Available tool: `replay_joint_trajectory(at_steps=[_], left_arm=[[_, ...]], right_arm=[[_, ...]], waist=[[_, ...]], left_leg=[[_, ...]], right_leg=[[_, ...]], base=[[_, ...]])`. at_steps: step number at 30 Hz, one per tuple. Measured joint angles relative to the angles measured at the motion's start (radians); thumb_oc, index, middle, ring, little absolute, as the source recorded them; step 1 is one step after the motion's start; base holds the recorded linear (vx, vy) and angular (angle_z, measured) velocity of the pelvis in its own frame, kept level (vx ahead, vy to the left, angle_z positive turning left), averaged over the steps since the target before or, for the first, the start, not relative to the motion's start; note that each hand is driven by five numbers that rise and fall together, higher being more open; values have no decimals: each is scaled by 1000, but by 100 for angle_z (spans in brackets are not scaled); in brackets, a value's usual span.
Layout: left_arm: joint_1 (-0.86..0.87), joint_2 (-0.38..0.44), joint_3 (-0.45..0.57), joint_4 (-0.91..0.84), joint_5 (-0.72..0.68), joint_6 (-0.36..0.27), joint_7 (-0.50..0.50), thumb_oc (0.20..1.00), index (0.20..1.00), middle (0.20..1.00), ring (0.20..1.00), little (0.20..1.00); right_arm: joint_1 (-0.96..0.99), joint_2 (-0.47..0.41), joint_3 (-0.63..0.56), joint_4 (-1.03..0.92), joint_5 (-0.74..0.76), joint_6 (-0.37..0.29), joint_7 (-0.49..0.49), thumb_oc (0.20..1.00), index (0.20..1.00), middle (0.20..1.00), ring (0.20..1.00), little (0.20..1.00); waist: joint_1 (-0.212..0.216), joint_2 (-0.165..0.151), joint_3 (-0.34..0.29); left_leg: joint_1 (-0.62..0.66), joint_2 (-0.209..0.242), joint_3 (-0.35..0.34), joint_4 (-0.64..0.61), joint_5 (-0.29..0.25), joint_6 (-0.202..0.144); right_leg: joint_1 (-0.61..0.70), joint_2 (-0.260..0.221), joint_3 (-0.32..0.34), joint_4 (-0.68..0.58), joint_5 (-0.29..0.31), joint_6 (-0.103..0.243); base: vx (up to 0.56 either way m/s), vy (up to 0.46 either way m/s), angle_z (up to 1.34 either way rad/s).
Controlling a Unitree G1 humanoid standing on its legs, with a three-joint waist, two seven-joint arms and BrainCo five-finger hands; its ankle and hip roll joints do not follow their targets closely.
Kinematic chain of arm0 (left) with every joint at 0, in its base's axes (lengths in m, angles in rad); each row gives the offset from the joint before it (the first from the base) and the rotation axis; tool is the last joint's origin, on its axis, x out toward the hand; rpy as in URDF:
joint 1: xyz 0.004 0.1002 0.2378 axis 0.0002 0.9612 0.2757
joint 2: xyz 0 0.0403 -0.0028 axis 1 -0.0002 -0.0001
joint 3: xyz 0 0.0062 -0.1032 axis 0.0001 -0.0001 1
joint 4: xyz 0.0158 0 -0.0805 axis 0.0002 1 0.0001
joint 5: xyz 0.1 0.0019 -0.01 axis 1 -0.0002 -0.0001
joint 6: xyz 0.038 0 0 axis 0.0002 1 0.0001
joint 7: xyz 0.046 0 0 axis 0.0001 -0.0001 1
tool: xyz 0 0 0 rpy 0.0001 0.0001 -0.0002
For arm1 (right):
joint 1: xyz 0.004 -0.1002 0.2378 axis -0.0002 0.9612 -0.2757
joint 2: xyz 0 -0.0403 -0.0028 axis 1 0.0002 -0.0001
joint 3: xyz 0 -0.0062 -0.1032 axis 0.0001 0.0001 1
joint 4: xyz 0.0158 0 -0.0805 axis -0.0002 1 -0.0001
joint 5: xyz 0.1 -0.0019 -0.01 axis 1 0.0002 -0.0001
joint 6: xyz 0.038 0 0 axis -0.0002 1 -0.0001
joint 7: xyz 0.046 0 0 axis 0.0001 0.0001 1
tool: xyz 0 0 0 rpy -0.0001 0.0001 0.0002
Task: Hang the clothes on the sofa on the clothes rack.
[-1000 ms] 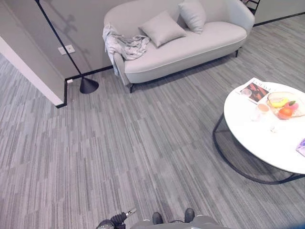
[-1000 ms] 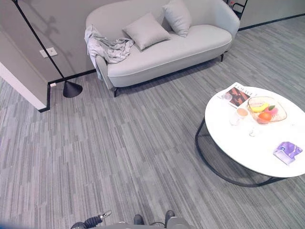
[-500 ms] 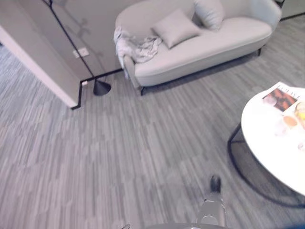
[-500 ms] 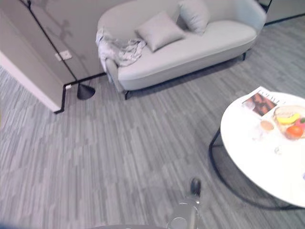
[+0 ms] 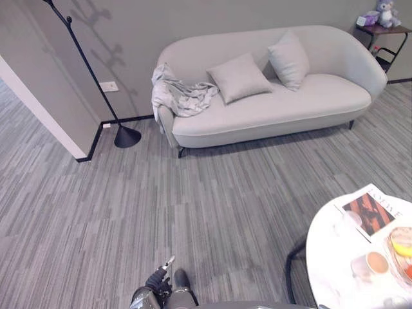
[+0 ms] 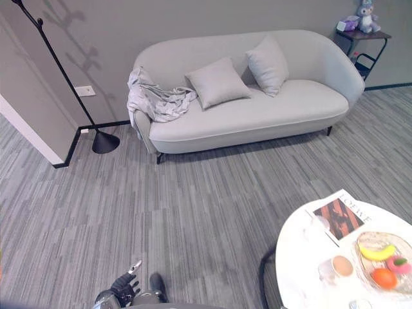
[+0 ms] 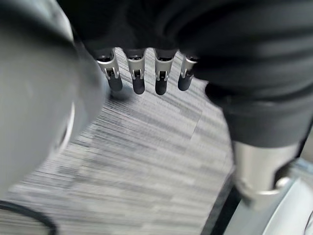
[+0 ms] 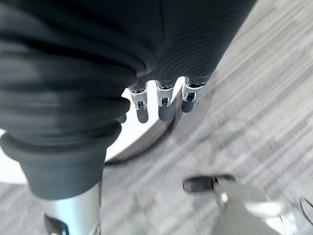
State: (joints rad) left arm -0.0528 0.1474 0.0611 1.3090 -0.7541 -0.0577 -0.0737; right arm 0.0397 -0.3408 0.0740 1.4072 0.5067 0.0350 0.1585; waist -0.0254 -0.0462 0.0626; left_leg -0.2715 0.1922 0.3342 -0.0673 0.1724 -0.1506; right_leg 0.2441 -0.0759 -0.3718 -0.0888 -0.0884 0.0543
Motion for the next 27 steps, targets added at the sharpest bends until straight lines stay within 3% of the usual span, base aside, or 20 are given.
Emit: replay_joint_trajectory(at_steps=[1, 3, 4, 6, 8, 9, 10, 11, 13, 14, 15, 16, 17, 18, 20, 21, 23, 24, 26, 27], left_arm=[[-2, -5, 9, 6, -27, -12, 6, 1000, 1000, 1000, 1000, 1000], [5, -8, 23, 15, -57, -11, 8, 1000, 1000, 1000, 1000, 1000], [-19, 5, 45, 69, -91, -9, 18, 1000, 1000, 1000, 1000, 1000], [-20, 37, 59, 82, -100, -6, 23, 1000, 1000, 1000, 1000, 1000], [-20, 73, 69, 95, -99, -5, 19, 1000, 1000, 1000, 1000, 1000], [-25, 68, 66, 103, -96, 9, 26, 1000, 1000, 1000, 1000, 1000], [-29, 65, 59, 104, -90, 17, 24, 1000, 1000, 1000, 1000, 1000], [-29, 47, 35, 127, -60, 20, 15, 1000, 1000, 1000, 1000, 1000], [-1, 31, 16, 127, -4, 35, 12, 1000, 1000, 1000, 1000, 1000], [7, 35, -33, 123, 55, 44, 6, 1000, 1000, 1000, 1000, 1000], [3, 35, -63, 126, 108, 46, 5, 1000, 1000, 1000, 1000, 1000], [-6, 42, -132, 115, 152, 45, 4, 1000, 1000, 1000, 1000, 1000], [-7, 46, -217, 96, 216, 47, 2, 1000, 1000, 1000, 1000, 1000], [-6, 42, -220, 99, 238, 46, 3, 1000, 1000, 1000, 1000, 1000], [-22, 42, -245, 72, 268, 39, 4, 1000, 1000, 1000, 1000, 1000], [-29, 43, -244, 73, 271, 35, 3, 1000, 1000, 1000, 1000, 1000], [-44, 31, -237, 79, 278, 29, 4, 1000, 1000, 1000, 1000, 1000], [-49, 33, -214, 87, 288, 24, 5, 1000, 1000, 1000, 1000, 1000], [-22, 16, -208, 80, 306, 24, 2, 1000, 1000, 1000, 1000, 1000], [-19, 23, -204, 101, 314, 25, 6, 1000, 1000, 1000, 1000, 1000]], right_arm=[[-2, 4, 4, 3, -11, -1, -5, 1000, 1000, 1000, 1000, 1000], [3, 19, 35, 16, -17, 0, -1, 1000, 1000, 1000, 1000, 1000], [20, 48, 37, 47, -19, 1, -4, 1000, 1000, 1000, 1000, 1000], [7, 111, 37, 60, -20, 13, 0, 1000, 1000, 1000, 1000, 1000], [-51, 172, 37, 86, -38, 18, 2, 1000, 1000, 1000, 1000, 1000], [-57, 182, 35, 78, -39, 10, 9, 1000, 1000, 1000, 1000, 1000], [-46, 182, 31, 66, -44, 13, 9, 1000, 1000, 1000, 1000, 1000], [-42, 179, 27, 96, -49, 16, 12, 1000, 1000, 1000, 1000, 1000], [-24, 174, 11, 97, -37, 12, 10, 1000, 1000, 1000, 1000, 1000], [-7, 147, -4, 91, -29, 22, 12, 1000, 1000, 1000, 1000, 1000], [0, 134, 6, 86, -29, 24, 10, 1000, 1000, 1000, 1000, 1000], [5, 115, 19, 85, -33, 24, 8, 1000, 1000, 1000, 1000, 1000], [-3, 87, 32, 56, -33, 17, 9, 1000, 1000, 1000, 1000, 1000], [-4, 78, 34, 16, -32, 6, 9, 1000, 1000, 1000, 1000, 1000], [-32, 83, 56, -56, -32, -1, 8, 1000, 1000, 1000, 1000, 1000], [-38, 88, 65, -75, -32, -1, 7, 1000, 1000, 1000, 1000, 1000], [-45, 98, 78, -111, -33, -1, 4, 1000, 1000, 1000, 1000, 1000], [-42, 109, 84, -122, -34, -1, -2, 1000, 1000, 1000, 1000, 1000], [-34, 117, 79, -133, -34, 0, -3, 1000, 1000, 1000, 1000, 1000], [-34, 115, 73, -150, -35, 0, -5, 1000, 1000, 1000, 1000, 1000]], waist=[[3, 7, 1], [15, 15, -10], [17, 7, -10], [47, -63, -20], [81, -108, -19], [67, -88, -19], [66, -72, -23], [71, -59, -31], [56, -45, -40], [58, -43, -44], [56, -35, -43], [54, -26, -39], [34, 7, -25], [2, 37, -23], [-33, 74, -4], [-48, 79, 4], [-55, 60, 16], [-64, 29, 25], [-73, -21, 33], [-74, -24, 33]], left_leg=[[-15, 14, -11, 24, 0, 3], [-6, 24, -22, 71, -56, 64], [9, 16, -18, 137, 12, 77], [8, -7, 30, 213, 0, 84], [-18, -3, 76, 364, -130, 124], [-27, -10, 60, 409, -175, 158], [-23, -14, 59, 415, -190, 148], [30, -50, 79, 367, -206, 132], [97, -103, 91, 285, -208, 138], [170, -164, 103, 206, -199, 156], [194, -190, 100, 186, -197, 187], [235, -232, 97, 160, -203, 208], [298, -257, 75, 85, -183, 253], [325, -260, 54, 52, -179, 261], [366, -237, 17, 23, -189, 261], [373, -225, 5, 14, -189, 261], [385, -233, -8, -2, -197, 244], [404, -256, -27, -2, -202, 242], [450, -281, -62, -4, -237, 229], [465, -282, -83, -2, -260, 221]], right_leg=[[20, 4, 0, 0, -9, 13], [79, -2, 6, -4, -51, 42], [137, -15, 6, -1, -120, 63], [151, -79, 24, 9, -148, 57], [139, -128, 80, 42, -164, 0], [133, -140, 93, 88, -115, 26], [128, -146, 100, 104, -79, 47], [78, -194, 144, 241, -47, 99], [-29, -259, 156, 488, -16, 141], [-107, -317, 216, 674, 68, 156], [-125, -336, 239, 728, 124, 170], [-168, -358, 281, 815, 234, 192], [-295, -364, 324, 1006, 360, 180], [-348, -329, 324, 1040, 198, 143], [-474, -189, 292, 914, -47, 42], [-492, -138, 261, 787, -60, 28], [-538, -102, 206, 505, -44, 32], [-534, -106, 197, 321, -10, 40], [-566, -114, 203, 225, 68, 58], [-565, -104, 247, 121, 113, 94]], base=[[554, -13, -5], [737, 22, 10], [778, 108, 23], [803, 133, -23], [455, 117, -62], [790, 281, -5], [748, 322, 11], [747, 360, 7], [456, 289, 7], [504, 389, 19], [651, 460, 17], [441, 209, 29], [398, 83, 40], [393, -34, 40], [402, -136, 45], [403, -185, 53], [268, -123, 53], [284, -110, 68], [427, -166, 60], [442, -178, 42]])
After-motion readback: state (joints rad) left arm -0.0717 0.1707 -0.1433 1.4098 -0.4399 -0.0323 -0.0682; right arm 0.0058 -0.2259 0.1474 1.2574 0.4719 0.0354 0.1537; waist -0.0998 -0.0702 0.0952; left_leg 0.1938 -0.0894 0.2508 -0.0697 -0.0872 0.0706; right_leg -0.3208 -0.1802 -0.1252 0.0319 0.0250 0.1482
